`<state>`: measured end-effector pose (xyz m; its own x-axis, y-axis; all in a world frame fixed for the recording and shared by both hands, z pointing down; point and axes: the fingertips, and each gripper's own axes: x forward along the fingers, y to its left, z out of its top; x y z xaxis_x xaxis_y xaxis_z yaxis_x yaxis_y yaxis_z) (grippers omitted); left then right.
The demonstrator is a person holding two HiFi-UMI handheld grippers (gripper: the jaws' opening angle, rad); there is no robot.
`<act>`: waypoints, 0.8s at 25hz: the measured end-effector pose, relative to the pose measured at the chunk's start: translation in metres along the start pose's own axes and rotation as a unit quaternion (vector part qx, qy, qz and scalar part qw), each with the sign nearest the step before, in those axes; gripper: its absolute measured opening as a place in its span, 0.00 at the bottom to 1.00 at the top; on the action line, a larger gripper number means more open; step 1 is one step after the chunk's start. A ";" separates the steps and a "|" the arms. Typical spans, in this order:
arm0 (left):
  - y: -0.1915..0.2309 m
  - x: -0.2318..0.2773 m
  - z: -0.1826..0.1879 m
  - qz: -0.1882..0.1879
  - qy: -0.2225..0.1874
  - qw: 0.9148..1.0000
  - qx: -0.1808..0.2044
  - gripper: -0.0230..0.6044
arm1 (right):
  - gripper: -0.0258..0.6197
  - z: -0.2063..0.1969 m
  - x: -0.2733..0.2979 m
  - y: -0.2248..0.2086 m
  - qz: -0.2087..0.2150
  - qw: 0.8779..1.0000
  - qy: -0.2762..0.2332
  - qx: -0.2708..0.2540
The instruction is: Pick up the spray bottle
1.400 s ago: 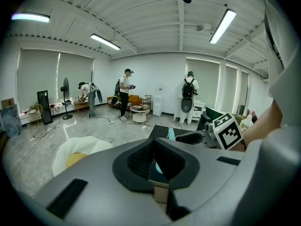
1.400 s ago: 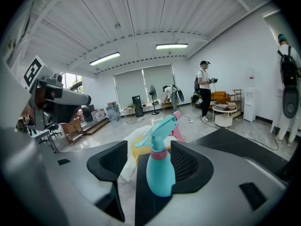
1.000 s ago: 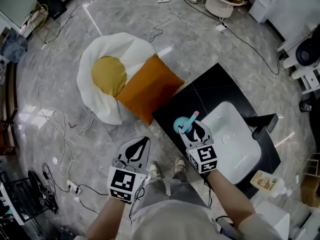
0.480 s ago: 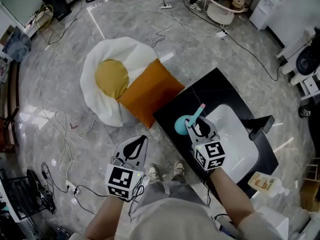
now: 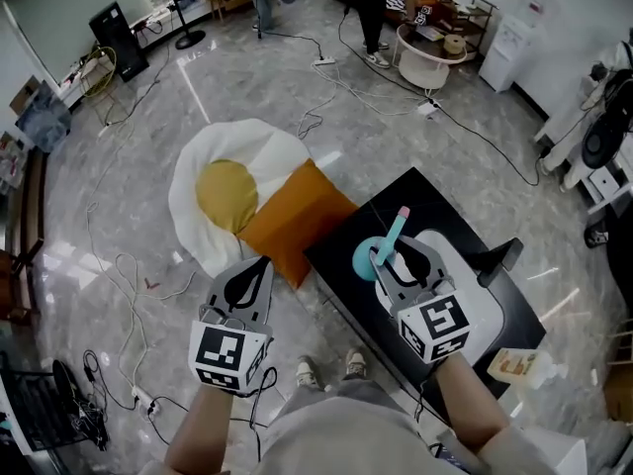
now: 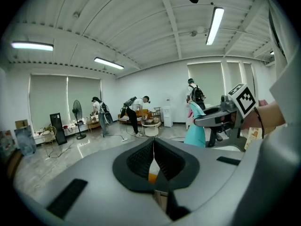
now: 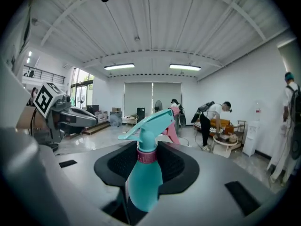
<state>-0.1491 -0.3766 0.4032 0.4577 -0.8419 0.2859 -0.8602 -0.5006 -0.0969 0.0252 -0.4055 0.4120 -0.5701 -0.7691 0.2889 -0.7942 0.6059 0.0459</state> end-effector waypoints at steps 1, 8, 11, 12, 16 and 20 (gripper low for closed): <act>0.002 -0.006 0.012 0.005 -0.010 1.000 0.003 0.07 | 0.29 0.015 -0.008 0.002 -0.003 1.000 -0.010 -0.015; -0.004 -0.049 0.087 0.016 -0.079 0.995 0.062 0.07 | 0.29 0.103 -0.058 0.021 0.006 0.995 -0.096 -0.042; -0.015 -0.069 0.114 0.012 -0.107 0.992 0.065 0.07 | 0.29 0.128 -0.078 0.036 0.020 0.992 -0.120 -0.033; -0.019 -0.075 0.122 0.014 -0.117 0.992 0.054 0.07 | 0.29 0.134 -0.085 0.040 0.023 0.991 -0.127 -0.033; -0.017 -0.099 0.134 0.041 -0.141 0.987 0.072 0.07 | 0.29 0.151 -0.108 0.053 0.030 0.988 -0.145 -0.050; -0.014 -0.117 0.134 0.056 -0.149 0.984 0.082 0.07 | 0.29 0.160 -0.127 0.070 0.045 0.985 -0.153 -0.063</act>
<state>-0.1602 -0.2981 0.2438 0.4296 -0.9027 -0.0248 -0.8718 -0.4074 -0.2721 0.0083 -0.2980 0.2252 -0.6895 -0.7243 -0.0039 -0.7156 0.6804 0.1579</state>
